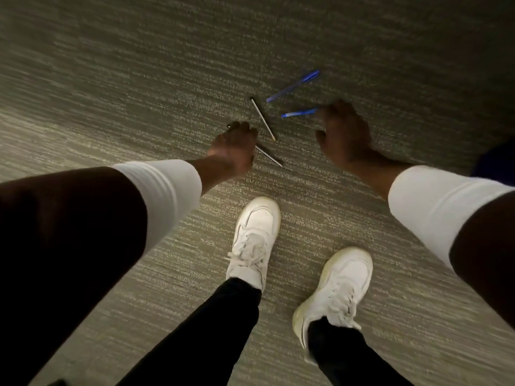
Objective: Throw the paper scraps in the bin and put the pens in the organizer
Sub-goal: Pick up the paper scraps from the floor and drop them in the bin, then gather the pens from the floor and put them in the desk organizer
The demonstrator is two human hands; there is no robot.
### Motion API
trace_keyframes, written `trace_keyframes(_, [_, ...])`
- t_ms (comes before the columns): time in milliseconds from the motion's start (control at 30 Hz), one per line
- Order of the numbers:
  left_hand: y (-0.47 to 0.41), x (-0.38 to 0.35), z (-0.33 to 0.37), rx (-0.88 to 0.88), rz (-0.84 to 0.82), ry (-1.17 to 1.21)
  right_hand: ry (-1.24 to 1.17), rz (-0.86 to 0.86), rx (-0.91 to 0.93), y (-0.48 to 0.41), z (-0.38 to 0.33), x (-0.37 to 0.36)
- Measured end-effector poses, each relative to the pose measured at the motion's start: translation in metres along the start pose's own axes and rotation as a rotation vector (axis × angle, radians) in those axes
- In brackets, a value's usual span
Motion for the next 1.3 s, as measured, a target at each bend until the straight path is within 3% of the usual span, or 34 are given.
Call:
trace_keyframes(233, [-0.037, -0.017, 0.000, -0.143, 0.136, -0.079, 0.263, 0.021, -0.018, -0.043, 0.013, -0.035])
trace_keyframes(633, [-0.036, -0.031, 0.013, -0.472, 0.261, -0.351, 0.269, -0.013, 0.207, -0.060, 0.023, -0.012])
trace_keyframes(967, [-0.058, -0.011, 0.003, -0.541, 0.378, -0.294, 0.238, 0.060, 0.354, -0.113, 0.005, 0.002])
trace_keyframes(1300, [-0.064, -0.009, 0.009, -0.630, 0.440, -0.297, 0.241, 0.045, 0.255, -0.127, 0.015, -0.008])
Point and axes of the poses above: each hand's wrist, its own y-axis away from the middle knuckle, its own x-axis out of the back of the hand, z = x × y, the point moved 5 cm from there along -y, towards the middle knuckle, and after that the axes turned 10 degrees about x, right-handed, at the moved point
